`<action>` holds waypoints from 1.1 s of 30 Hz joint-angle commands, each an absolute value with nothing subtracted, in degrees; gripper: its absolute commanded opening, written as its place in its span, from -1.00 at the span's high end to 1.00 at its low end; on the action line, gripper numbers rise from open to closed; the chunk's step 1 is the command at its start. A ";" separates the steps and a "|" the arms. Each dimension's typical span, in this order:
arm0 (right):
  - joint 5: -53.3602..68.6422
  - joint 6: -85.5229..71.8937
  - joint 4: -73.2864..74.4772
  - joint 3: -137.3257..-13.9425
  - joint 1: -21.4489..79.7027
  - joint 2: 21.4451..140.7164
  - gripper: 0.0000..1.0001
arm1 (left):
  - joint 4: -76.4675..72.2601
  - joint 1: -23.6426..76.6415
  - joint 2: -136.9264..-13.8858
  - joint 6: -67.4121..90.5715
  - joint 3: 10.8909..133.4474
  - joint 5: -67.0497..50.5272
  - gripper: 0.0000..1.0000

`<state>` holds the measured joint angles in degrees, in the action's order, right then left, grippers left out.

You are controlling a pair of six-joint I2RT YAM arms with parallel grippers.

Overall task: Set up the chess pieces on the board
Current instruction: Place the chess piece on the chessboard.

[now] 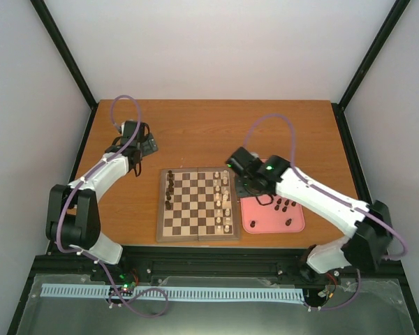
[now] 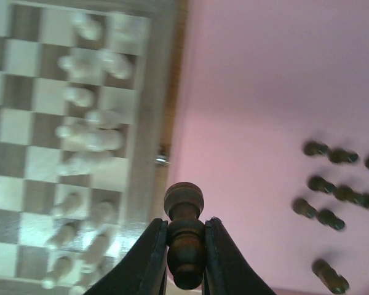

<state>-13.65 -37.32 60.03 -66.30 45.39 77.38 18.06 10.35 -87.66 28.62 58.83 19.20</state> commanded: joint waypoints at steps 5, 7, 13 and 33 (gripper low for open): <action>-13.84 -29.64 61.20 -86.13 59.32 94.45 0.88 | 18.56 10.63 -89.14 27.77 61.69 19.51 -0.99; -12.75 -28.65 60.30 -89.46 61.62 98.06 0.88 | 18.66 10.63 -89.15 27.77 61.80 19.81 -0.99; -7.18 -27.14 57.66 -95.69 66.78 106.71 0.88 | 18.80 10.63 -88.88 27.69 61.79 19.56 -0.99; -4.55 -24.17 58.70 -110.46 70.31 124.48 0.87 | 19.03 10.63 -87.43 27.60 61.17 19.16 -0.99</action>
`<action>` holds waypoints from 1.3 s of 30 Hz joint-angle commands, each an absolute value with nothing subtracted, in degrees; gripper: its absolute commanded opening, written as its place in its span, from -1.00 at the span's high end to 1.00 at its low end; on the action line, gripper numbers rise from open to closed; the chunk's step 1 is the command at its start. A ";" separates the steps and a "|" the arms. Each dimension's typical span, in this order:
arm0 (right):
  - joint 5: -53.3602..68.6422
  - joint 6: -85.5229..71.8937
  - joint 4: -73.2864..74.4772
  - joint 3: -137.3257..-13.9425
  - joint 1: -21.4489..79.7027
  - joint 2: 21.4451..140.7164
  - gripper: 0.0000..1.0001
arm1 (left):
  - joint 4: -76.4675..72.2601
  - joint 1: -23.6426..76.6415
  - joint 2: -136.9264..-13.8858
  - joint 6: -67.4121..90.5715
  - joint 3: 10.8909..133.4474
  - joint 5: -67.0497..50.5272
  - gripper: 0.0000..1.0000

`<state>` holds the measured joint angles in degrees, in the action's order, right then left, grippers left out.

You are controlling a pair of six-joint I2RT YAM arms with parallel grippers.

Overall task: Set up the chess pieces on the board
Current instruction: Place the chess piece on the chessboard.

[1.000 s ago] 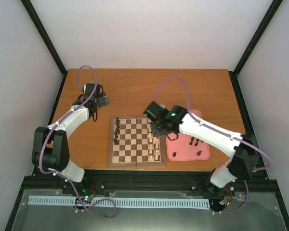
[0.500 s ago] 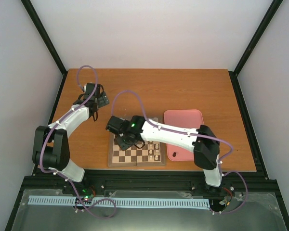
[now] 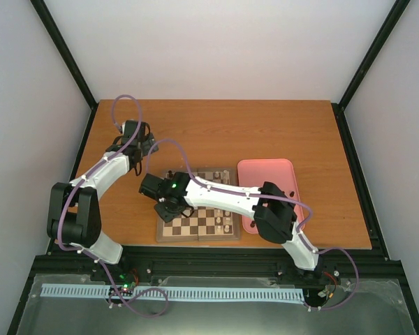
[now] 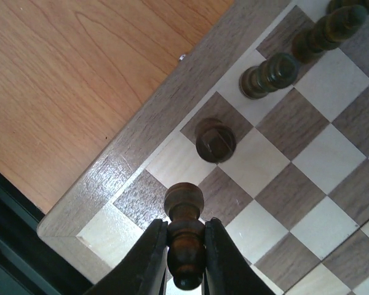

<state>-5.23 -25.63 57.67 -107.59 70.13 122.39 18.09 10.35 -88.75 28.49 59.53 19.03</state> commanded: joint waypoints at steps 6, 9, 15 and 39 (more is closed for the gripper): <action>-3.69 -23.51 59.09 -111.66 70.31 126.24 0.86 | 19.07 10.63 -87.66 27.60 61.24 19.25 -0.99; -2.94 -23.42 59.04 -111.63 70.32 126.85 0.86 | 18.99 10.59 -87.88 27.60 61.37 19.25 -0.99; -2.23 -23.28 58.93 -111.54 70.31 127.47 0.86 | 18.93 10.64 -88.39 27.60 61.52 19.24 -0.99; -2.48 -22.53 59.05 -113.65 70.39 130.46 0.75 | 19.07 10.64 -88.40 27.51 61.52 19.35 -0.99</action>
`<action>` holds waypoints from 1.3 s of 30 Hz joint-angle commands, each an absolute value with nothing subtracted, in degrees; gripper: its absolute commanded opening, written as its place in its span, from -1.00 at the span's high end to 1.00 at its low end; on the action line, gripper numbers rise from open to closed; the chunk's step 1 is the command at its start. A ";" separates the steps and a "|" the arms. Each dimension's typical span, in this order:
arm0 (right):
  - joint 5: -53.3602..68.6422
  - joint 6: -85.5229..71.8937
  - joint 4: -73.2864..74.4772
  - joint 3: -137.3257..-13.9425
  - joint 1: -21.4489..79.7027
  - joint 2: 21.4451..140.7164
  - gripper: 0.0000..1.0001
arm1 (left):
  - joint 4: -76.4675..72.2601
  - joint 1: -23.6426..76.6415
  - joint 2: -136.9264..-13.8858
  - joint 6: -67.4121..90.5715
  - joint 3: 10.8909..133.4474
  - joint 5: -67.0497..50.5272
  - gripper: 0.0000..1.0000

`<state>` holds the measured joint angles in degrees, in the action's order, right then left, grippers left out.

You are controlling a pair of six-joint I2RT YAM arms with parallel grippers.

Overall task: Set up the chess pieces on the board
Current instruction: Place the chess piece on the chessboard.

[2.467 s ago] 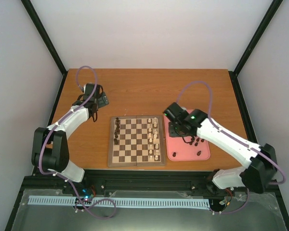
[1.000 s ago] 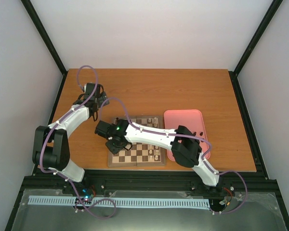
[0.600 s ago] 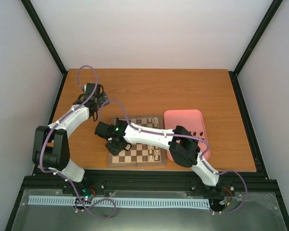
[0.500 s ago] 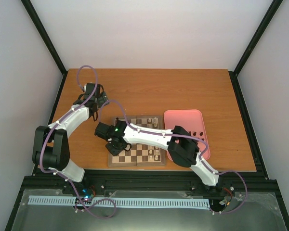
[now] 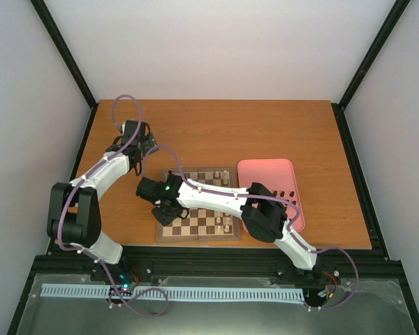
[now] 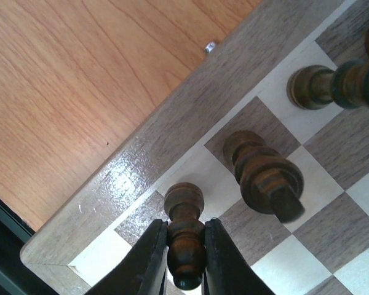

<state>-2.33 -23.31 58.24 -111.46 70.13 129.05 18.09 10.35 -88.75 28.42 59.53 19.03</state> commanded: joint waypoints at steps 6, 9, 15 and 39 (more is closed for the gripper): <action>-3.27 -22.35 59.70 -113.82 70.40 130.53 0.65 | 19.00 10.63 -88.46 27.51 61.54 19.42 -0.99; -3.97 -22.28 60.07 -113.77 70.40 130.52 0.65 | 19.07 10.64 -88.48 27.42 61.61 19.39 -0.99; -4.17 -22.03 60.27 -113.80 70.39 130.69 0.63 | 19.06 10.63 -88.44 27.54 61.61 19.41 -0.99; 0.21 -20.92 57.04 -113.00 70.43 129.36 0.32 | 19.03 10.63 -88.66 27.42 61.70 19.44 -0.99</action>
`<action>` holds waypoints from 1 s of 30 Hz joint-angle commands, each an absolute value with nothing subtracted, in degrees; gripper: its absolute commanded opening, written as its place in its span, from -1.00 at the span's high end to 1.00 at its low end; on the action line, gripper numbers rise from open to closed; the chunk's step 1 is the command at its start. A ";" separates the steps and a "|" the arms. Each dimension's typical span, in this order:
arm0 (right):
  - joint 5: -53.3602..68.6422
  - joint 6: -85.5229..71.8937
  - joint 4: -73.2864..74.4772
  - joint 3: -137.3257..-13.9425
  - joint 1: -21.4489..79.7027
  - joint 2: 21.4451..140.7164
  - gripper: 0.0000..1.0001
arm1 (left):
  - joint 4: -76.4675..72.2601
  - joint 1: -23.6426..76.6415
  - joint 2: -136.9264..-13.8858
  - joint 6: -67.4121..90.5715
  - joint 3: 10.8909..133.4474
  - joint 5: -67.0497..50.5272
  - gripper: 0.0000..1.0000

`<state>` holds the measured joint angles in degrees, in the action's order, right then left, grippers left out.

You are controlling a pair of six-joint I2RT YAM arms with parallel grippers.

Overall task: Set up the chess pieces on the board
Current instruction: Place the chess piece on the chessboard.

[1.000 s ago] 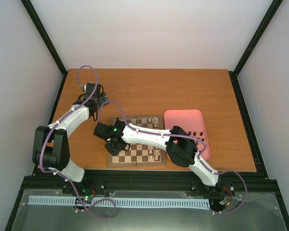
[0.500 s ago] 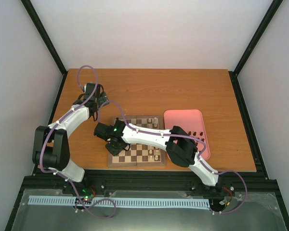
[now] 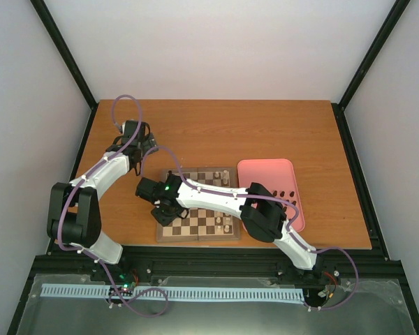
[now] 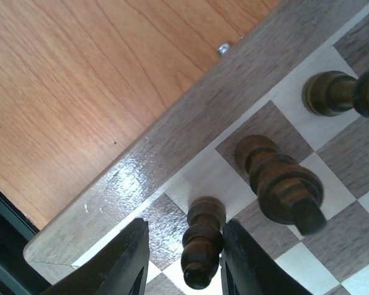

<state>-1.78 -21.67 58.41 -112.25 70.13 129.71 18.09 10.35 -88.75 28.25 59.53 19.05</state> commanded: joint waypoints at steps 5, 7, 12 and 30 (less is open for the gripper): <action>-1.33 -20.95 56.61 -113.07 70.35 129.11 0.32 | 19.00 10.63 -88.71 27.42 61.70 19.51 -0.99; -2.30 -20.95 56.79 -113.03 70.38 129.06 0.32 | 19.02 10.63 -88.75 27.42 61.70 19.51 -0.99; -5.23 -21.24 57.24 -112.72 70.40 128.85 0.32 | 18.99 10.63 -88.72 27.42 61.68 19.51 -0.99; -4.73 -21.69 53.59 -107.14 70.44 124.18 0.29 | 18.89 10.63 -89.04 27.51 61.80 19.31 -0.99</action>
<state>-4.08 -21.78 56.12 -108.14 70.15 128.55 18.09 10.35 -88.77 28.25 59.53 19.05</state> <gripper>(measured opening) 0.351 0.997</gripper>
